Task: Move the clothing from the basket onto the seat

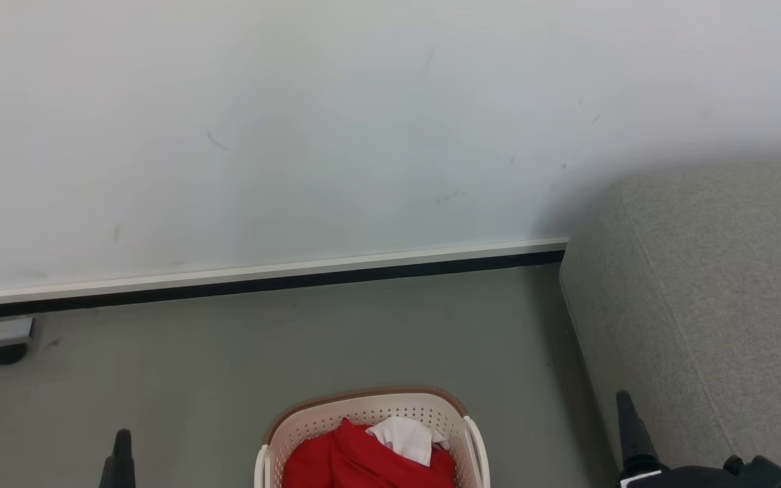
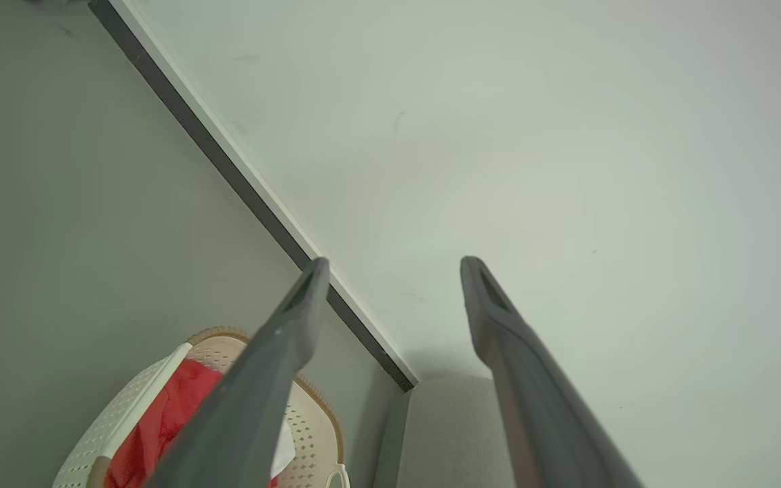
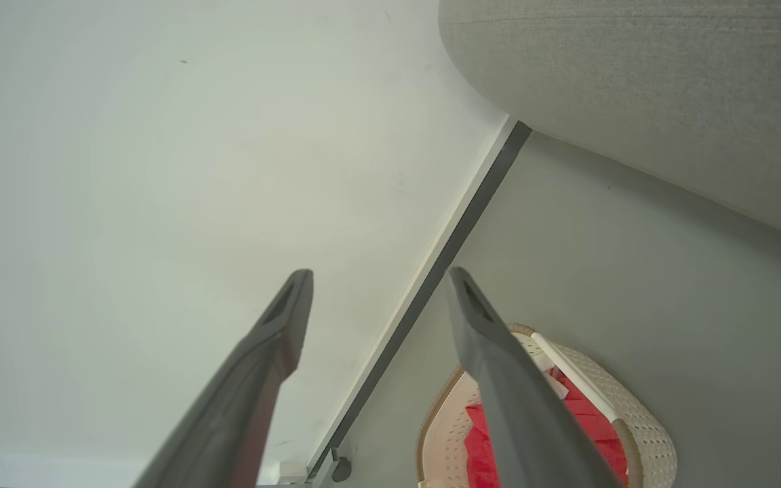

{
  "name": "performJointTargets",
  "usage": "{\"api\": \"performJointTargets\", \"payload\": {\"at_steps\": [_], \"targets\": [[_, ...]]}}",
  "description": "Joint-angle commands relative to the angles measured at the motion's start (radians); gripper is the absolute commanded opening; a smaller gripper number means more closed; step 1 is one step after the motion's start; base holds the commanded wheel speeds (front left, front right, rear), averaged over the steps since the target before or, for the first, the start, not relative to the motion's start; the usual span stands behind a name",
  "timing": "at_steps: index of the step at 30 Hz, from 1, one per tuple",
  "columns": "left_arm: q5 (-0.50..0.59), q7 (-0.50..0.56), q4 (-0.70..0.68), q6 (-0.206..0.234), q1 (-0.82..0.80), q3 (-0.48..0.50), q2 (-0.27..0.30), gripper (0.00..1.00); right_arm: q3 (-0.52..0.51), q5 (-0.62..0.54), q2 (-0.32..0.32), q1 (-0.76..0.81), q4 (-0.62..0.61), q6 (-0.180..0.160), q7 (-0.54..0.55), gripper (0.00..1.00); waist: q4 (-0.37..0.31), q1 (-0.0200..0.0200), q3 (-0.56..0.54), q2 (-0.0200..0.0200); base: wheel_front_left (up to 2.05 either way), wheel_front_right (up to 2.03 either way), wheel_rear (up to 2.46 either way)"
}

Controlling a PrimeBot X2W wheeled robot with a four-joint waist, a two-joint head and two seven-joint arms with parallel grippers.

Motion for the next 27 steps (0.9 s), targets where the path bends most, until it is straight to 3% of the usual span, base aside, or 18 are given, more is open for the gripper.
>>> {"api": "performJointTargets", "payload": {"at_steps": [1,10,16,27], "targets": [[0.040,-0.012,-0.022,-0.001,0.007,-0.005,0.006,1.00,0.008,-0.043,-0.005,-0.023,-0.015,0.000,-0.010,1.00,0.000,0.0000,-0.001,0.0000,0.00,0.00,0.00],[0.247,-0.049,-0.056,0.008,0.016,-0.054,0.007,1.00,0.062,-0.214,-0.016,-0.017,-0.061,0.000,-0.035,1.00,0.001,0.0000,-0.005,0.0000,0.00,0.00,0.00],[0.336,-0.072,-0.071,0.042,0.028,-0.077,0.008,1.00,0.109,-0.304,-0.031,-0.012,-0.084,0.000,-0.050,1.00,0.002,0.0000,-0.011,0.0000,0.00,0.00,0.00],[0.463,-0.108,-0.073,0.053,0.034,-0.101,0.009,1.00,0.177,-0.407,-0.049,-0.017,-0.104,0.000,-0.073,1.00,0.002,0.0000,-0.020,0.0000,0.00,0.00,0.00]]}}
